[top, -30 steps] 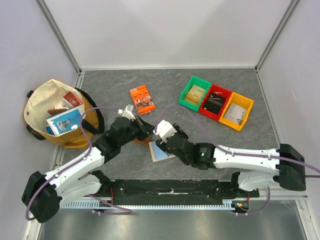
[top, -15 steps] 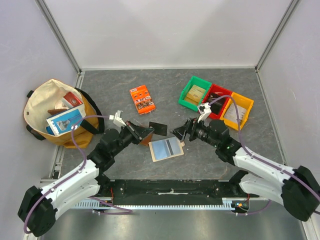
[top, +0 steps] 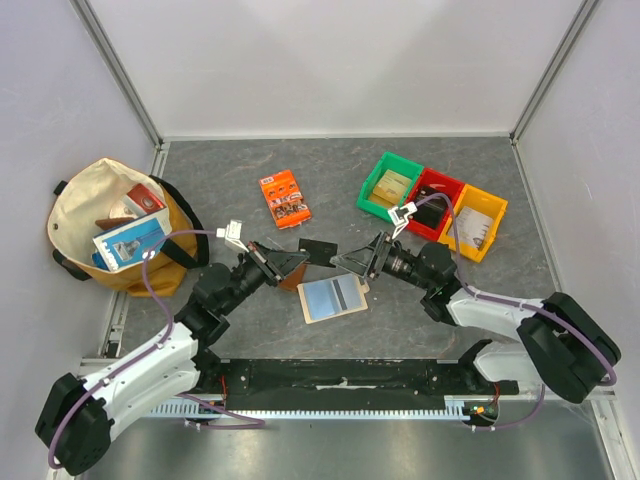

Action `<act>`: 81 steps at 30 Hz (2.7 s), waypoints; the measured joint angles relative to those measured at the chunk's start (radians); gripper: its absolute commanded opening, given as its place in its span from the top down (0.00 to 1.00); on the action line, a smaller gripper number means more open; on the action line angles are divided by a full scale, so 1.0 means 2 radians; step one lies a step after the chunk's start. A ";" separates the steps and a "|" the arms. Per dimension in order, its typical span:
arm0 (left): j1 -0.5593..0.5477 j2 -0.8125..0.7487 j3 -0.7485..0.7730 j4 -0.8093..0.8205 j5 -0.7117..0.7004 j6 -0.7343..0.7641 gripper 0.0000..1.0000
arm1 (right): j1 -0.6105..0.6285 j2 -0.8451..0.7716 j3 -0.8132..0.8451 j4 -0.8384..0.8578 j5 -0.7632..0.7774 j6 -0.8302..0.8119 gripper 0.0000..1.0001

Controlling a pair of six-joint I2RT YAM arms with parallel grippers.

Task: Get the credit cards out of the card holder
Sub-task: Place the credit card in the storage box.

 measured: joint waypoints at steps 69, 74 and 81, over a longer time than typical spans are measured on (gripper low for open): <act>0.126 0.026 0.264 -0.467 -0.010 0.346 0.07 | -0.355 0.179 0.297 -0.555 0.108 -0.237 0.33; 0.126 0.030 0.262 -0.461 0.002 0.346 0.08 | -0.352 0.118 0.297 -0.590 0.147 -0.255 0.24; 0.117 0.030 0.245 -0.439 0.025 0.328 0.11 | -0.299 0.027 0.290 -0.623 0.190 -0.283 0.29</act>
